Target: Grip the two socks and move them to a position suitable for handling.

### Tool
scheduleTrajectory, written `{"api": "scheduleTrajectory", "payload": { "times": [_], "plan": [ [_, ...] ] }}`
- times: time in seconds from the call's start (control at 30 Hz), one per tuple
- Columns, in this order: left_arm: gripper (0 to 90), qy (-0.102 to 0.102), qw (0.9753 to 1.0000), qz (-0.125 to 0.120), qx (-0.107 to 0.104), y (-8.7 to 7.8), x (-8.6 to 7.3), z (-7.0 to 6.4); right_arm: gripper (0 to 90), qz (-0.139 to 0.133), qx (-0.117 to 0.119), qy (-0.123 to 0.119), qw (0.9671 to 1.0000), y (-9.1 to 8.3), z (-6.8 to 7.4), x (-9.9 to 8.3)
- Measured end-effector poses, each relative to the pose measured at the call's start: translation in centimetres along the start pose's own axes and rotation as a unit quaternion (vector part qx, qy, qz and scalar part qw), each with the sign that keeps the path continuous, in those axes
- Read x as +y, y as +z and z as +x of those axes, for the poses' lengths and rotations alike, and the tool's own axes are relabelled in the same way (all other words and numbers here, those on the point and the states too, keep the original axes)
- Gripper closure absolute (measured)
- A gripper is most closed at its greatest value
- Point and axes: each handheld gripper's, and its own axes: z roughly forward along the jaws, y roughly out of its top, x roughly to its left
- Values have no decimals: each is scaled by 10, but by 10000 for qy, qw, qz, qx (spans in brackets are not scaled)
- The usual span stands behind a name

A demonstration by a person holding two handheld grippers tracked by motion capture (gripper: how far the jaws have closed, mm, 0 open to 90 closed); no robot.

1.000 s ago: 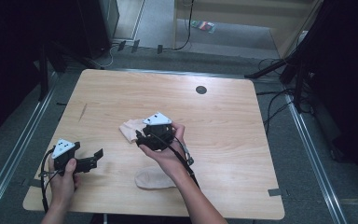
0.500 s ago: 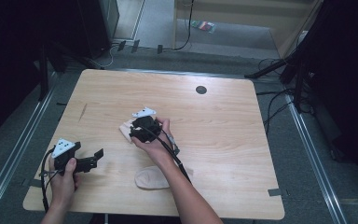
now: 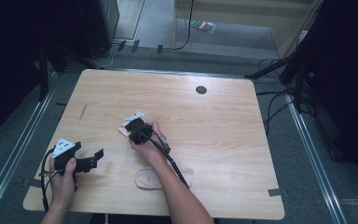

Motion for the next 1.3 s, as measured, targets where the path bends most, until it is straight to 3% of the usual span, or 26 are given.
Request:
{"api": "scheduleTrajectory", "payload": {
  "times": [0.1,0.2,0.27,0.3,0.33,0.4,0.63,0.67,0.8,0.93,1.17,1.27,1.3],
  "plan": [
    [0,8,10000,10,-13,0,0,0,840,74,20,125,9999,-4,-4,1],
    [0,-3,10000,-6,-14,0,0,0,843,-17,16,322,9995,-14,-8,1],
    [0,-81,9999,-19,-90,-1,0,2,843,-229,-51,473,9986,-36,-14,1],
    [0,-81,9999,-19,-90,-1,0,2,843,-229,-51,473,9986,-36,-14,1],
    [0,-107,9999,-39,-91,-1,1,2,842,-310,-118,551,9979,-51,-20,-1],
    [0,-120,9999,-57,-84,-2,1,3,842,-346,-144,601,9975,-58,-23,-2],
    [0,49,10000,-42,8,-1,2,-3,842,-482,-361,860,9945,-96,-46,-26],
    [0,-93,9998,-71,-136,-1,3,-5,842,-488,-395,885,9941,-99,-49,-32],
    [0,-32,9998,-77,-165,2,4,-14,842,-495,-478,914,9934,-102,-53,-46],
    [0,99,9996,-67,-259,6,4,-25,842,-335,-485,1054,9927,-97,-61,-66],
    [0,171,9990,-35,-405,10,6,-39,835,-148,-395,1068,9934,-82,-57,-80],
    [0,211,9987,-33,-457,11,7,-45,788,-100,-267,1073,9938,-77,-56,-81],
    [0,253,9985,-31,-486,11,8,-48,625,-102,-16,1122,9936,-77,-56,-80]
  ]
}}
